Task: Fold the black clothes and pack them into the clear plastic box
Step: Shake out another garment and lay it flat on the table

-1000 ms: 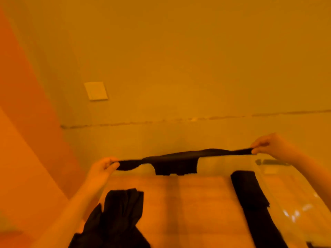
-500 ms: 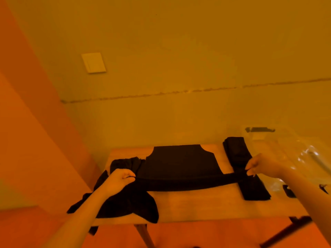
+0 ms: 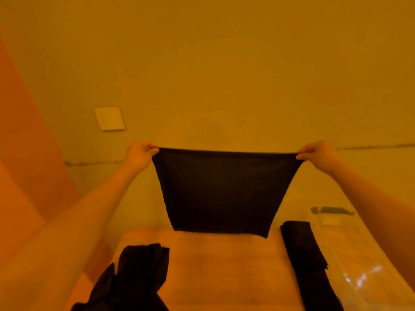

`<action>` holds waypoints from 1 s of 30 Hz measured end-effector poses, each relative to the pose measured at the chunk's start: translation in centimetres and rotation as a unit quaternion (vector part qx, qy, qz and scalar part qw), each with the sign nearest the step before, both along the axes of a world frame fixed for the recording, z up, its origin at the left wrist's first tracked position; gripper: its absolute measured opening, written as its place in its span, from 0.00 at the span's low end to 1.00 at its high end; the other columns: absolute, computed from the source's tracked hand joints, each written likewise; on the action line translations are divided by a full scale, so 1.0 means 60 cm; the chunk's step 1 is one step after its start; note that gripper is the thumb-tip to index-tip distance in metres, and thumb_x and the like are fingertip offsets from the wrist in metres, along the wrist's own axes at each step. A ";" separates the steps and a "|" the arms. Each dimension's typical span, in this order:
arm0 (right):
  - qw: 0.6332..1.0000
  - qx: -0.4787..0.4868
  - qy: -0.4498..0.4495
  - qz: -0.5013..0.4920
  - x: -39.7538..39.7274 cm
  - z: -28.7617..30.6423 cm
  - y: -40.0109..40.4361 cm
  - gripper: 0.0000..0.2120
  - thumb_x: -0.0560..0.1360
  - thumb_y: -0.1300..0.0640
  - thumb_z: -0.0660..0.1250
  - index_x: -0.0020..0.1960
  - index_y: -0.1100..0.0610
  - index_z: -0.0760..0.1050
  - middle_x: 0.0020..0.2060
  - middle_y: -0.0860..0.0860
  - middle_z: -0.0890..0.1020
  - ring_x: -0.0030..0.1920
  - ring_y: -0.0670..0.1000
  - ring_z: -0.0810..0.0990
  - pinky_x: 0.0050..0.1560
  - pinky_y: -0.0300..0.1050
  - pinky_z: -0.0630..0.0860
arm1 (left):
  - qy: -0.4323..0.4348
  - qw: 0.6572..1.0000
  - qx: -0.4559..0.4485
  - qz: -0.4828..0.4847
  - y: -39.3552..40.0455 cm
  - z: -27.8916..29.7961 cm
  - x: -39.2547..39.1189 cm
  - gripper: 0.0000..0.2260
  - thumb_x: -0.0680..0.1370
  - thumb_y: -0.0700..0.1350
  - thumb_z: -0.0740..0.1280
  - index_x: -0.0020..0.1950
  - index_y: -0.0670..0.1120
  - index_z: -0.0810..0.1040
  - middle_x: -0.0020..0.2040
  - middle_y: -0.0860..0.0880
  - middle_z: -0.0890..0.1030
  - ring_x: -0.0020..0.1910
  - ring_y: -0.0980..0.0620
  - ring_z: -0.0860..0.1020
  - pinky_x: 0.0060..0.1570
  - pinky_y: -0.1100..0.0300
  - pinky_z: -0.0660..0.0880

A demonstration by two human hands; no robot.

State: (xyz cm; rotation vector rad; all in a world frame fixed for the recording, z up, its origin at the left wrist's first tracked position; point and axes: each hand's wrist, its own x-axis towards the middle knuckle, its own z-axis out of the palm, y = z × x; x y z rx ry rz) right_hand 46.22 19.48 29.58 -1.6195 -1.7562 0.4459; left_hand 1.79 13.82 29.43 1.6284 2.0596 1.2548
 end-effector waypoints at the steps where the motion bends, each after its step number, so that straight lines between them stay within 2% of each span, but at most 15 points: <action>1: 0.999 0.038 0.004 -0.002 -0.005 0.031 0.006 0.08 0.70 0.67 0.70 0.49 0.66 0.81 0.44 0.64 0.81 0.38 0.45 0.78 0.35 0.34 0.67 | -0.004 0.999 0.031 0.007 0.012 0.026 -0.002 0.08 0.76 0.36 0.65 0.53 0.34 0.79 0.50 0.35 0.80 0.40 0.56 0.76 0.38 0.63 0.66; 4: 0.992 0.124 0.025 -0.008 -0.015 0.107 0.018 0.07 0.71 0.65 0.69 0.49 0.66 0.81 0.43 0.63 0.81 0.31 0.39 0.77 0.29 0.32 0.66 | -0.004 0.996 0.089 0.021 0.026 0.100 -0.006 0.08 0.76 0.36 0.65 0.53 0.34 0.79 0.51 0.34 0.80 0.49 0.42 0.78 0.43 0.61 0.67; 5: 0.989 0.141 0.034 -0.008 -0.018 0.128 0.017 0.07 0.71 0.65 0.69 0.49 0.66 0.81 0.41 0.61 0.81 0.29 0.39 0.76 0.28 0.30 0.67 | -0.010 0.994 0.107 0.021 0.026 0.119 -0.007 0.08 0.76 0.36 0.65 0.53 0.34 0.79 0.51 0.34 0.80 0.49 0.43 0.78 0.43 0.60 0.67; 8: 0.983 0.179 0.041 -0.007 -0.019 0.171 0.001 0.08 0.72 0.63 0.69 0.50 0.65 0.81 0.41 0.58 0.80 0.31 0.46 0.74 0.29 0.30 0.66 | -0.066 0.985 0.161 0.017 -0.001 0.159 0.000 0.09 0.77 0.36 0.64 0.55 0.35 0.78 0.52 0.36 0.79 0.46 0.49 0.74 0.43 0.58 0.68; 10: 0.980 0.192 0.045 0.002 -0.017 0.179 -0.024 0.08 0.72 0.63 0.70 0.49 0.63 0.81 0.39 0.58 0.79 0.29 0.44 0.74 0.27 0.29 0.66 | -0.096 0.979 0.179 0.010 -0.032 0.160 0.003 0.09 0.78 0.36 0.63 0.56 0.36 0.77 0.52 0.38 0.79 0.48 0.49 0.75 0.46 0.58 0.69; 12: 0.982 0.183 0.031 0.019 -0.013 0.167 -0.060 0.06 0.71 0.63 0.70 0.48 0.62 0.81 0.38 0.57 0.79 0.27 0.46 0.72 0.28 0.29 0.67 | -0.110 0.979 0.173 -0.004 -0.072 0.138 0.001 0.09 0.78 0.36 0.63 0.56 0.37 0.77 0.50 0.41 0.79 0.46 0.51 0.76 0.46 0.60 0.71; 14: 0.989 0.147 0.016 0.033 -0.001 0.133 -0.104 0.05 0.70 0.65 0.71 0.45 0.59 0.81 0.36 0.54 0.81 0.28 0.46 0.71 0.30 0.28 0.67 | -0.096 0.983 0.154 -0.022 -0.118 0.101 -0.003 0.08 0.77 0.34 0.63 0.54 0.40 0.77 0.45 0.44 0.78 0.38 0.61 0.77 0.42 0.67 0.71; 16: 0.994 0.098 0.000 0.037 0.016 0.083 -0.153 0.05 0.68 0.65 0.72 0.42 0.56 0.81 0.27 0.43 0.80 0.27 0.44 0.73 0.29 0.28 0.68 | -0.072 0.989 0.122 -0.036 -0.166 0.051 -0.009 0.08 0.76 0.32 0.63 0.53 0.39 0.77 0.41 0.47 0.77 0.30 0.70 0.75 0.37 0.74 0.69; 17: 0.996 0.075 -0.011 0.037 0.024 0.054 -0.177 0.05 0.68 0.65 0.72 0.40 0.56 0.81 0.25 0.42 0.79 0.26 0.44 0.73 0.29 0.30 0.68 | -0.061 0.992 0.099 -0.043 -0.191 0.021 -0.011 0.08 0.76 0.31 0.64 0.53 0.38 0.77 0.38 0.47 0.77 0.28 0.71 0.73 0.34 0.75 0.68; 19: 0.999 0.031 -0.018 0.031 0.036 -0.009 -0.220 0.05 0.68 0.66 0.72 0.40 0.56 0.81 0.30 0.49 0.80 0.29 0.44 0.75 0.32 0.31 0.70 | -0.032 0.997 0.028 -0.065 -0.241 -0.042 -0.010 0.06 0.76 0.32 0.64 0.49 0.38 0.79 0.31 0.49 0.74 0.24 0.67 0.72 0.28 0.74 0.66; 21: 0.999 -0.032 -0.017 0.035 0.039 -0.072 -0.259 0.09 0.69 0.67 0.71 0.36 0.53 0.81 0.36 0.55 0.81 0.34 0.48 0.78 0.38 0.37 0.73 | -0.006 0.993 -0.057 -0.100 -0.287 -0.111 -0.004 0.07 0.77 0.34 0.64 0.43 0.43 0.78 0.30 0.51 0.74 0.24 0.61 0.72 0.27 0.72 0.65; 23: 0.995 -0.089 -0.025 0.031 0.040 -0.135 -0.293 0.18 0.68 0.67 0.72 0.30 0.45 0.79 0.36 0.54 0.82 0.39 0.53 0.78 0.44 0.48 0.73 | 0.004 0.984 -0.125 -0.123 -0.326 -0.180 0.002 0.10 0.77 0.37 0.64 0.41 0.50 0.78 0.34 0.52 0.78 0.31 0.58 0.75 0.33 0.71 0.67; 25: 0.989 -0.140 -0.042 0.027 0.043 -0.194 -0.329 0.20 0.68 0.66 0.73 0.29 0.42 0.78 0.35 0.48 0.81 0.41 0.52 0.78 0.42 0.44 0.72 | -0.003 0.982 -0.143 -0.127 -0.364 -0.242 0.003 0.14 0.76 0.36 0.65 0.37 0.53 0.77 0.33 0.53 0.79 0.31 0.61 0.76 0.36 0.70 0.68; 27: 0.980 -0.186 -0.053 0.038 0.044 -0.242 -0.371 0.17 0.68 0.66 0.72 0.31 0.45 0.77 0.35 0.45 0.79 0.41 0.48 0.77 0.40 0.38 0.69 | 0.002 0.979 -0.159 -0.126 -0.403 -0.299 0.002 0.15 0.75 0.34 0.67 0.35 0.55 0.77 0.33 0.54 0.79 0.32 0.64 0.76 0.38 0.68 0.69; 30: 0.969 -0.232 -0.067 0.045 0.049 -0.300 -0.430 0.16 0.69 0.66 0.72 0.31 0.47 0.76 0.35 0.44 0.78 0.39 0.45 0.76 0.44 0.39 0.68 | 0.007 0.966 -0.215 -0.143 -0.458 -0.367 0.010 0.14 0.75 0.35 0.67 0.35 0.54 0.78 0.35 0.52 0.81 0.36 0.64 0.78 0.39 0.70 0.71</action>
